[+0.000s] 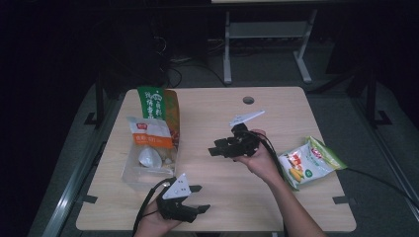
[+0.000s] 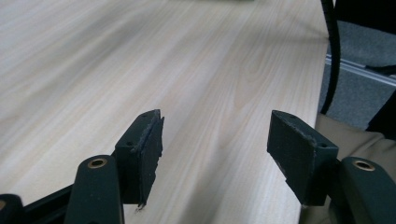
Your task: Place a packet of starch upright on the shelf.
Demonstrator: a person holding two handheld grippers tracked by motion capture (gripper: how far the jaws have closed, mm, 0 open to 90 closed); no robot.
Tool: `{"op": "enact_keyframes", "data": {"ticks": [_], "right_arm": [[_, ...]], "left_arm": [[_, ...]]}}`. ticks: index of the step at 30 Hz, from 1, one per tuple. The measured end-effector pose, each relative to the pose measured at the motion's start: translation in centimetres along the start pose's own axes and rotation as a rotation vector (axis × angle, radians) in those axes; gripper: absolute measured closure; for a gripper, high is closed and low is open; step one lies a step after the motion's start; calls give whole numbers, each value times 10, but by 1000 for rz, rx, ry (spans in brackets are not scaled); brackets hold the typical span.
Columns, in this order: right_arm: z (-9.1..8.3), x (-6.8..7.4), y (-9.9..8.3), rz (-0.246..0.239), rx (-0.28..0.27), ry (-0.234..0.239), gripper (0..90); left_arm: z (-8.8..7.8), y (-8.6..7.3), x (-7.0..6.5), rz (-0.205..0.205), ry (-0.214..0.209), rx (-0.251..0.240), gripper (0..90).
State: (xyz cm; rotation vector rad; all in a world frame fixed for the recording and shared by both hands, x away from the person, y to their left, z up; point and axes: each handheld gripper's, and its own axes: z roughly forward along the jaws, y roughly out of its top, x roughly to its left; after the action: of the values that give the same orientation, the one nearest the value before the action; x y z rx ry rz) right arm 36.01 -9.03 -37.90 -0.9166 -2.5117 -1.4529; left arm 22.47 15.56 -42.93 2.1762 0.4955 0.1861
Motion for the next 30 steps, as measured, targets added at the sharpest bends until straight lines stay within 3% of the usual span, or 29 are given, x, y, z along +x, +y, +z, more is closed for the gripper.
{"op": "enact_keyframes", "data": {"ticks": [9, 18, 23, 30], "right_arm": [[-36, -8, -39, 44, -8, -62, 493], [-72, -11, -75, 91, -23, -113, 471], [-97, -15, -105, 137, -26, -166, 462], [-122, -19, -127, 170, -31, -215, 456]], "left_arm": [[-4, 3, 3, 28, -7, 4, 344], [-1, 3, 7, 14, -13, -16, 333], [4, 3, 7, 14, -25, -7, 330], [8, 3, 5, 24, -30, 4, 328]]}}
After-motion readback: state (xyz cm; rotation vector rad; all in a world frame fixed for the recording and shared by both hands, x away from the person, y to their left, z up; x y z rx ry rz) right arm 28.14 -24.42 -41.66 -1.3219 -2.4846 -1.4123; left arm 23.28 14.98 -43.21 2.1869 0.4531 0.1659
